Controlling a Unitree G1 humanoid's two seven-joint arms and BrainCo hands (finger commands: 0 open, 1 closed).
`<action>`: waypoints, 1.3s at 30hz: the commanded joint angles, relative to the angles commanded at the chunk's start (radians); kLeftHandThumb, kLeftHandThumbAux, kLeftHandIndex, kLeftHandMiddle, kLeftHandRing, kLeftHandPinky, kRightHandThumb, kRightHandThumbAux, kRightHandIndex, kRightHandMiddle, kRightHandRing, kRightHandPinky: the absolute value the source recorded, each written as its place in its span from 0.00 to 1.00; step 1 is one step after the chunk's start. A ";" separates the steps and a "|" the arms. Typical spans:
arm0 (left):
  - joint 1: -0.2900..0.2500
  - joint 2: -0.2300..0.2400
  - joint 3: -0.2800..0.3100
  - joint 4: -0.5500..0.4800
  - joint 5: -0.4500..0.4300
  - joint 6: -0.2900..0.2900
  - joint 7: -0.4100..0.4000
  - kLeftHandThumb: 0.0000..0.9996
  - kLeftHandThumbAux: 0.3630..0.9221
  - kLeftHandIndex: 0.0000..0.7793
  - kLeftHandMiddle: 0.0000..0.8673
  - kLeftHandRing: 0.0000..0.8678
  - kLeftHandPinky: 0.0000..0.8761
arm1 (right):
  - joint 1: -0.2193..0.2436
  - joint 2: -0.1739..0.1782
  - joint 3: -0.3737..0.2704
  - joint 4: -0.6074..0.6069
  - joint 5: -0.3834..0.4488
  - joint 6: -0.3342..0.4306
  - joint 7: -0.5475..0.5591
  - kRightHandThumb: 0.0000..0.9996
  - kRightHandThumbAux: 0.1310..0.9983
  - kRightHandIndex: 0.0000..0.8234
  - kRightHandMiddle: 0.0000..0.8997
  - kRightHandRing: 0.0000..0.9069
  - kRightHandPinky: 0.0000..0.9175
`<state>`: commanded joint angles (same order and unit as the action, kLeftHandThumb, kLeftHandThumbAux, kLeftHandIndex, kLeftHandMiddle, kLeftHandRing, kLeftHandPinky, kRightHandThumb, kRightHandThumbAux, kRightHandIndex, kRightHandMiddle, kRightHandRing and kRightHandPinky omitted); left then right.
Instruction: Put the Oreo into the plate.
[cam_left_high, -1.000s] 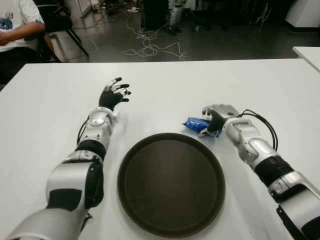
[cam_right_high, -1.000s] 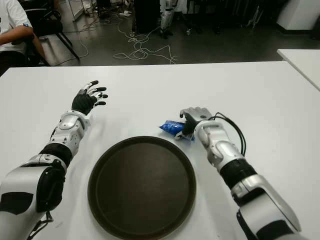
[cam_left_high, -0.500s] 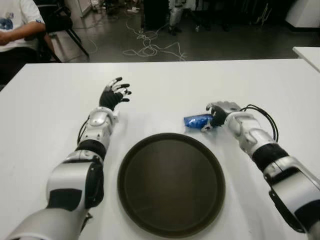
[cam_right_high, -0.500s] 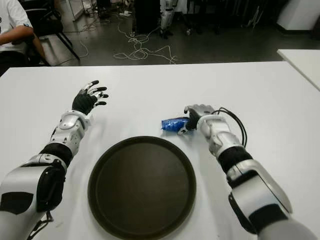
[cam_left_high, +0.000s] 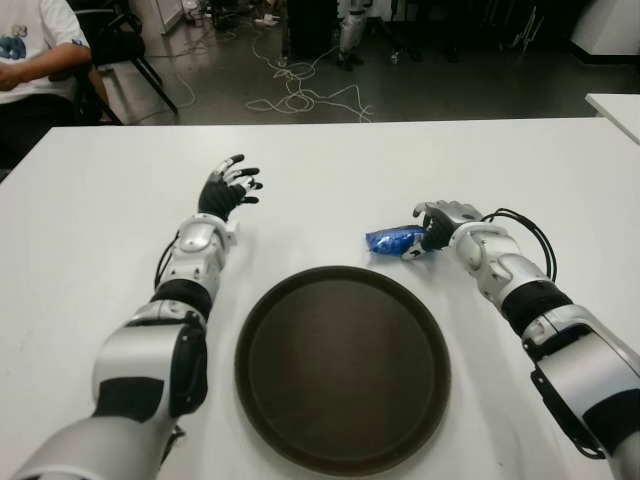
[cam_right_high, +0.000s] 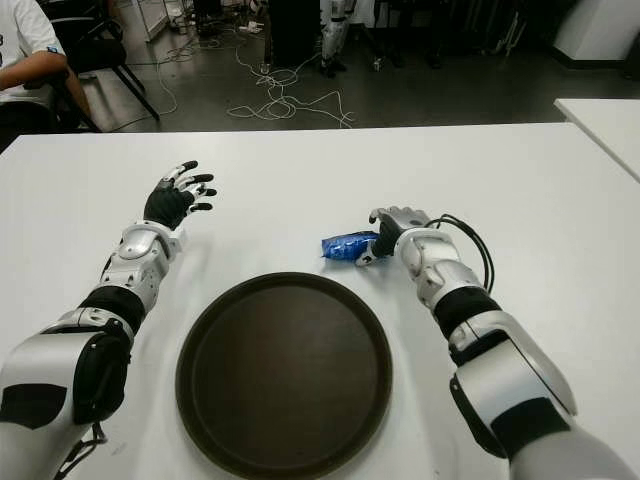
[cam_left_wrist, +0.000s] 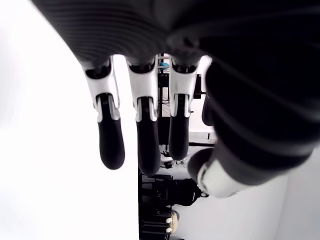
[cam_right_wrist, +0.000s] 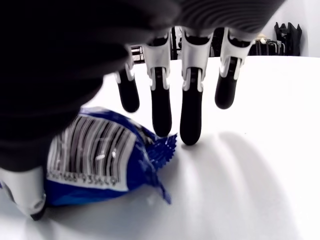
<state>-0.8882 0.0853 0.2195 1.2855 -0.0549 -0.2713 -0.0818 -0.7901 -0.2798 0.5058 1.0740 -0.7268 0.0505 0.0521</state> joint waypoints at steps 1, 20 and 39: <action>0.000 0.000 0.000 0.000 0.000 -0.001 0.001 0.23 0.78 0.21 0.35 0.41 0.50 | 0.000 -0.001 0.001 0.001 0.002 -0.001 0.000 0.00 0.56 0.26 0.24 0.26 0.26; 0.000 -0.006 -0.001 -0.001 0.000 -0.003 0.014 0.24 0.74 0.22 0.34 0.40 0.49 | -0.006 -0.009 0.011 0.018 0.003 -0.009 -0.003 0.00 0.59 0.22 0.23 0.27 0.31; 0.000 -0.012 0.002 0.001 -0.003 -0.015 0.015 0.23 0.82 0.21 0.35 0.41 0.49 | 0.005 -0.038 -0.002 0.022 0.016 -0.149 -0.089 0.44 0.72 0.54 0.61 0.61 0.61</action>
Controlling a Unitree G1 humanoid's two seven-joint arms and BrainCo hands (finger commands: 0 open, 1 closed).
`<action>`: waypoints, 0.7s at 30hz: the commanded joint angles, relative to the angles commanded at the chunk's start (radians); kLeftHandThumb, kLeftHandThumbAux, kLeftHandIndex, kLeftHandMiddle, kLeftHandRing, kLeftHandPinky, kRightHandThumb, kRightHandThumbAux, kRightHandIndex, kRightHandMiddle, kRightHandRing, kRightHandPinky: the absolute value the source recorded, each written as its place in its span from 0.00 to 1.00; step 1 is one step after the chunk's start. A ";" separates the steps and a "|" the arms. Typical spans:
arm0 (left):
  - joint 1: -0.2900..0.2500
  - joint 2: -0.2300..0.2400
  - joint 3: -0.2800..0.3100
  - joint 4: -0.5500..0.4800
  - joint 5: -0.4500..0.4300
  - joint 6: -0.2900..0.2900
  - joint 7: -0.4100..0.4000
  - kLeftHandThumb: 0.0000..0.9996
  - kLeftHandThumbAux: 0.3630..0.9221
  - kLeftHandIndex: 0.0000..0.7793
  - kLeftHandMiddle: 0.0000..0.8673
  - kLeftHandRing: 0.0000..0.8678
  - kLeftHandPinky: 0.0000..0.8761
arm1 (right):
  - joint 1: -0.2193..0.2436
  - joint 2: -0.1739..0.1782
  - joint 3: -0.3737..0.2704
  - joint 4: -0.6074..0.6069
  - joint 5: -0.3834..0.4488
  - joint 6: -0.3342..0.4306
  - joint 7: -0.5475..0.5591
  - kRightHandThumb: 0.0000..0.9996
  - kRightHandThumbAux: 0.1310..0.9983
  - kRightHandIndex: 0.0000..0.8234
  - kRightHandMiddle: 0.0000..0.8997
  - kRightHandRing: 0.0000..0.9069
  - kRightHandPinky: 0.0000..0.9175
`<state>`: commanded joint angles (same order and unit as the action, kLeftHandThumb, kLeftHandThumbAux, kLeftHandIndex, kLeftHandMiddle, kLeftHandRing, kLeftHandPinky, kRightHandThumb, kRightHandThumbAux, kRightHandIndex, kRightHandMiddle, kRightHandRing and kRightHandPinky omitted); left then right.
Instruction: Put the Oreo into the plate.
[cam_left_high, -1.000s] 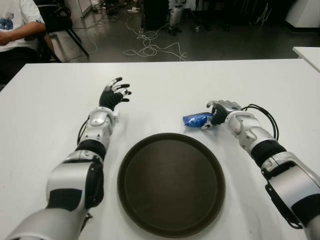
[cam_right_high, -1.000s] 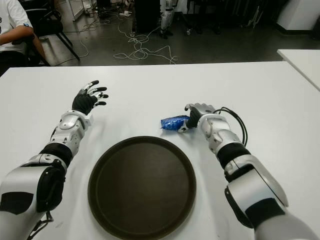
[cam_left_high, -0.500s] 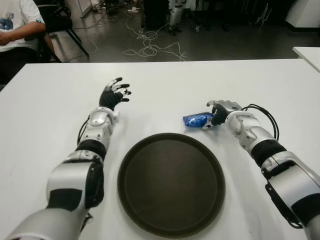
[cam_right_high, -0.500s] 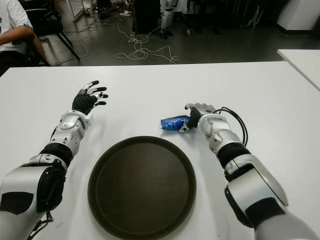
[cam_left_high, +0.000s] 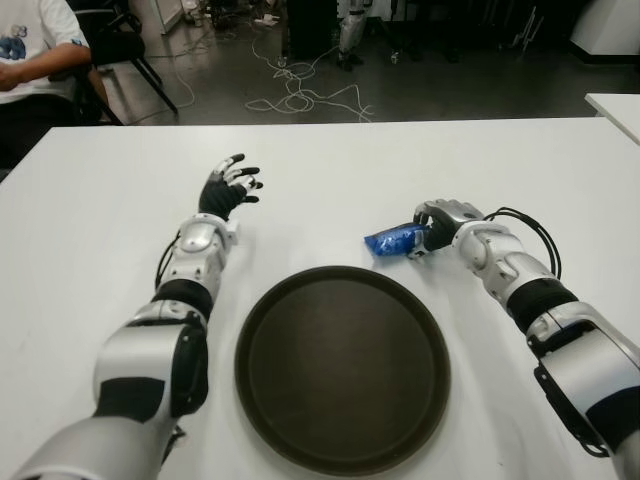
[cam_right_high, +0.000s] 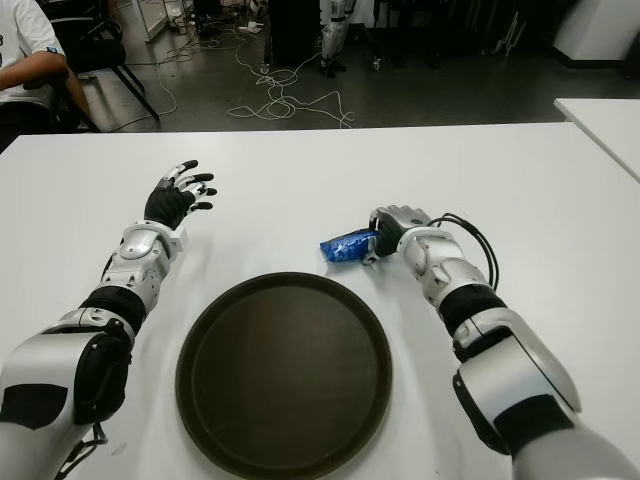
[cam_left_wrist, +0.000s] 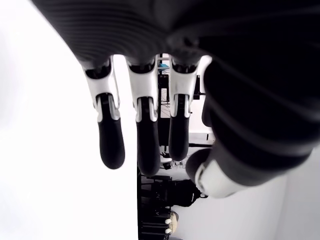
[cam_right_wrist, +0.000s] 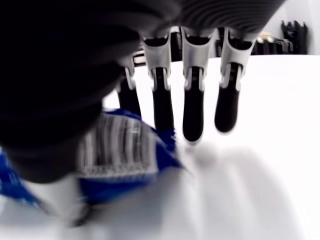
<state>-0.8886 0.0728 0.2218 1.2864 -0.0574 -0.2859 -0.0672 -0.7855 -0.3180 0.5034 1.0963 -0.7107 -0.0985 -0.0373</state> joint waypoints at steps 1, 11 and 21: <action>0.000 0.000 0.000 0.000 0.000 0.000 0.000 0.23 0.82 0.21 0.35 0.41 0.49 | 0.001 -0.001 -0.002 0.000 0.002 -0.005 -0.006 0.53 0.71 0.53 0.66 0.65 0.64; -0.001 -0.002 0.000 0.001 0.003 0.001 0.003 0.21 0.82 0.22 0.34 0.40 0.48 | 0.015 0.007 -0.054 -0.026 0.056 -0.002 -0.013 0.68 0.69 0.52 0.79 0.77 0.73; -0.001 -0.003 -0.002 0.001 0.005 -0.002 0.010 0.22 0.83 0.21 0.34 0.41 0.49 | 0.013 0.007 -0.040 -0.046 0.045 0.054 0.010 0.69 0.69 0.53 0.79 0.79 0.74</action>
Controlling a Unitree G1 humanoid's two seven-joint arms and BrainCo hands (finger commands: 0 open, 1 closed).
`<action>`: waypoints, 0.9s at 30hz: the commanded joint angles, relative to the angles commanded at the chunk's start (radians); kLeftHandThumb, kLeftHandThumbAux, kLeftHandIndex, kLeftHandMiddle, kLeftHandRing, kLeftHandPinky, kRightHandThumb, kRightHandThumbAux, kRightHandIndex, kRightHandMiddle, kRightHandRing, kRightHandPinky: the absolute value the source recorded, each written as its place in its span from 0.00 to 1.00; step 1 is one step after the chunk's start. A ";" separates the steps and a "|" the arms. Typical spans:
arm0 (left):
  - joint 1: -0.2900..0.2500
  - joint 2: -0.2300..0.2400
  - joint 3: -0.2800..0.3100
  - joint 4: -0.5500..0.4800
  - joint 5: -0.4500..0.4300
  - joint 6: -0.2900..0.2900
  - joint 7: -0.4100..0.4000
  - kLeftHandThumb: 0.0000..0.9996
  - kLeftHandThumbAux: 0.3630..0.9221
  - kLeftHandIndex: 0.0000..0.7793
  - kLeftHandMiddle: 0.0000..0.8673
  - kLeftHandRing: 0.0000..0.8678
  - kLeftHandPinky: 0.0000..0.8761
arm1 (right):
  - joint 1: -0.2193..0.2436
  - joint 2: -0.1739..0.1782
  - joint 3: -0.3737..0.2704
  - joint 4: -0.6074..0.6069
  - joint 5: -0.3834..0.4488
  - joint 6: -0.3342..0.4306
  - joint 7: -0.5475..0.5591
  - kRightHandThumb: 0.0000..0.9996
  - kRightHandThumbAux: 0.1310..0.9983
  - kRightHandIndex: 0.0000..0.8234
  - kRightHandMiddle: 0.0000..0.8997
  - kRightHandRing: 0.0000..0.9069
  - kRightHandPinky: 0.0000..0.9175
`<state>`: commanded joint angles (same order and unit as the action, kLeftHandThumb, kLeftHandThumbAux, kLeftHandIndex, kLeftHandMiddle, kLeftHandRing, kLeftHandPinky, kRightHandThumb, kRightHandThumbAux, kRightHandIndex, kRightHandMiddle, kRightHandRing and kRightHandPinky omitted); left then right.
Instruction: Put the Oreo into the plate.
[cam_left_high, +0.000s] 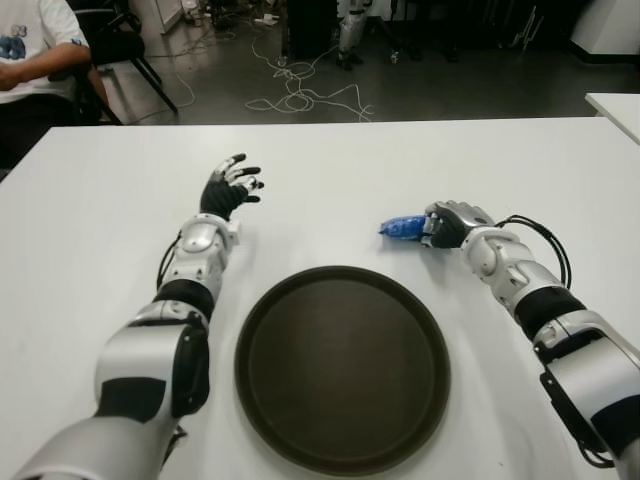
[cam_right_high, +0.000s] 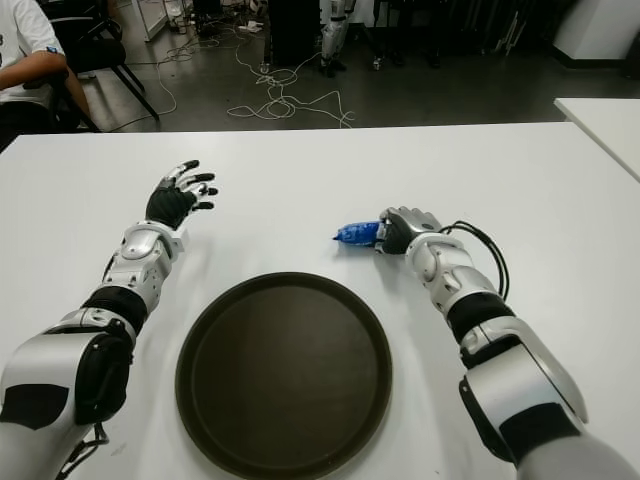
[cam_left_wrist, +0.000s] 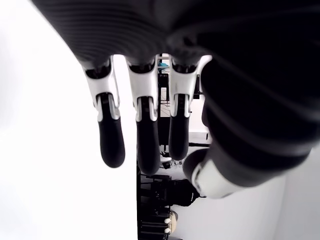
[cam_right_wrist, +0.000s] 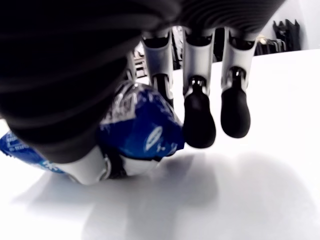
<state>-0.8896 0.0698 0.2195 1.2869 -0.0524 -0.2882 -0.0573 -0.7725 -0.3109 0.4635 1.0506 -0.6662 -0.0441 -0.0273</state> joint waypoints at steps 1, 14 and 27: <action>0.000 0.000 0.000 0.000 0.000 0.000 0.000 0.22 0.83 0.21 0.34 0.41 0.48 | 0.000 0.000 0.000 -0.002 0.000 0.002 0.000 0.69 0.69 0.52 0.79 0.79 0.74; 0.001 -0.002 0.005 0.000 -0.005 -0.005 -0.004 0.24 0.83 0.21 0.35 0.41 0.49 | 0.002 -0.004 -0.002 -0.012 0.005 0.008 0.005 0.69 0.69 0.52 0.79 0.79 0.73; 0.000 -0.001 0.005 0.000 -0.006 0.003 -0.005 0.21 0.83 0.22 0.35 0.40 0.48 | 0.010 0.000 -0.018 -0.020 0.017 0.011 -0.045 0.69 0.69 0.52 0.79 0.78 0.74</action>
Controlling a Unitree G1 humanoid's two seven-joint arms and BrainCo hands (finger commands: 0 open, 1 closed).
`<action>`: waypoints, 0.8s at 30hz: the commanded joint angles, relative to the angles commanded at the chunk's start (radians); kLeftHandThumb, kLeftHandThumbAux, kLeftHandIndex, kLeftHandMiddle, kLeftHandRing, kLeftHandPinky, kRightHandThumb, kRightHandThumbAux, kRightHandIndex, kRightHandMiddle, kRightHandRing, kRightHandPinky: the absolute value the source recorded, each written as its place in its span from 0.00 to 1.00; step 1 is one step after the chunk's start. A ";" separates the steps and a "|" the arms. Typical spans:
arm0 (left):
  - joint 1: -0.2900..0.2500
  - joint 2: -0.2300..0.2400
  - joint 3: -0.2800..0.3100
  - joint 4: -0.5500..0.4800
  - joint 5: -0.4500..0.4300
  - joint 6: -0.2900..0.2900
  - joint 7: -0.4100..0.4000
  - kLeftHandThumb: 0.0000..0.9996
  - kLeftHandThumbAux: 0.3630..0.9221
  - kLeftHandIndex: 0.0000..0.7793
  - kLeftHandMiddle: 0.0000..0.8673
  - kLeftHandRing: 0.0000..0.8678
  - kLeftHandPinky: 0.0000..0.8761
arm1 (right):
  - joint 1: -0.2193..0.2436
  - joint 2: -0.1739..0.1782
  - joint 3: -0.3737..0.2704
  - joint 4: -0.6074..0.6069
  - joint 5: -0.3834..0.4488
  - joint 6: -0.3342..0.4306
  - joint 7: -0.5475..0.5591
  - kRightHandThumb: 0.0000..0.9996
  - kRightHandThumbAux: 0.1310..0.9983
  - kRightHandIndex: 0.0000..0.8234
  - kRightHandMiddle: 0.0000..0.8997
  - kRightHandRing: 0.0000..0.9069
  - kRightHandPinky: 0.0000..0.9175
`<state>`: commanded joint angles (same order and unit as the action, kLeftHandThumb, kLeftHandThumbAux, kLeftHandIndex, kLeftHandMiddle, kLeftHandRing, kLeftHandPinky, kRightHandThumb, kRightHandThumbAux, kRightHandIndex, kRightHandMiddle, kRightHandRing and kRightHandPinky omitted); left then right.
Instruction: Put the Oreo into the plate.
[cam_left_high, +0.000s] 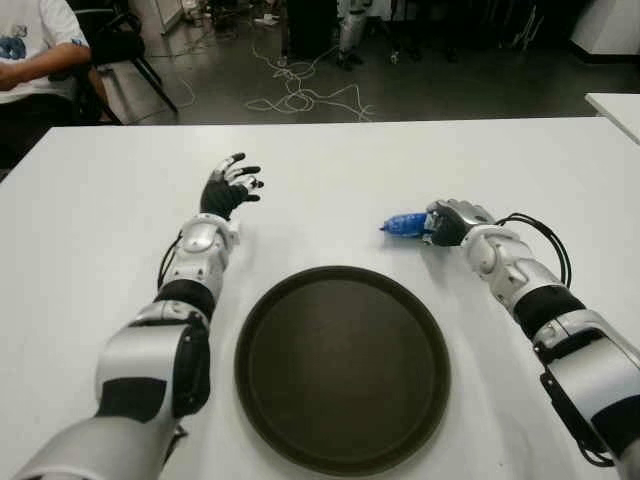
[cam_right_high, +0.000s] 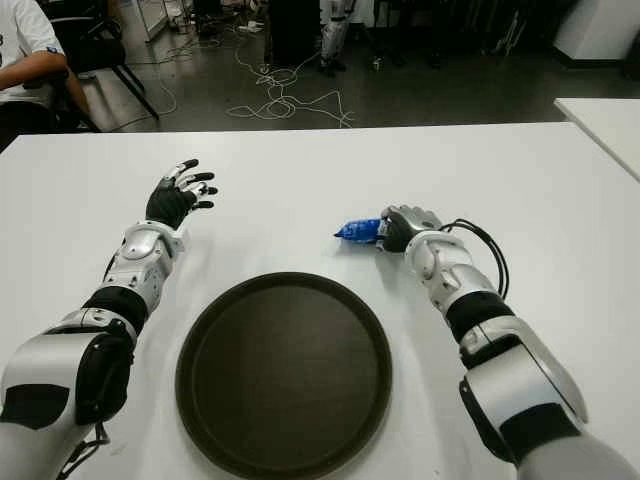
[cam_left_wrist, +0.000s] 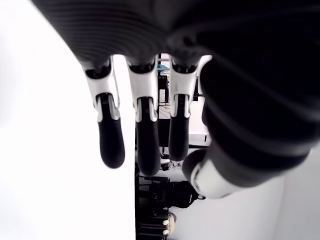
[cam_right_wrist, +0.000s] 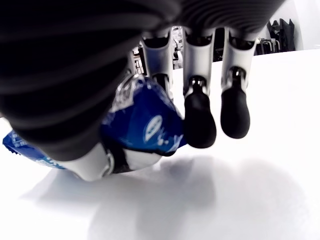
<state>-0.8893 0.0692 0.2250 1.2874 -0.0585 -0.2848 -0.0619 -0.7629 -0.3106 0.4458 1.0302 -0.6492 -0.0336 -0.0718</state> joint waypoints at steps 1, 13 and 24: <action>0.000 0.000 0.000 0.000 0.000 0.001 0.000 0.21 0.83 0.22 0.35 0.41 0.48 | 0.004 0.000 -0.006 -0.003 0.005 -0.007 -0.014 0.69 0.69 0.52 0.79 0.78 0.74; 0.002 0.001 0.000 0.001 0.001 -0.006 -0.005 0.22 0.84 0.21 0.35 0.41 0.49 | 0.031 0.001 -0.064 -0.037 0.041 -0.074 -0.168 0.69 0.69 0.53 0.81 0.80 0.76; 0.002 0.003 -0.002 0.001 0.003 -0.002 -0.001 0.24 0.84 0.22 0.36 0.42 0.49 | 0.058 0.000 -0.123 -0.081 0.078 -0.164 -0.313 0.69 0.69 0.53 0.81 0.81 0.76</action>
<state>-0.8876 0.0723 0.2225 1.2885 -0.0551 -0.2870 -0.0629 -0.7046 -0.3111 0.3228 0.9488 -0.5711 -0.1978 -0.3844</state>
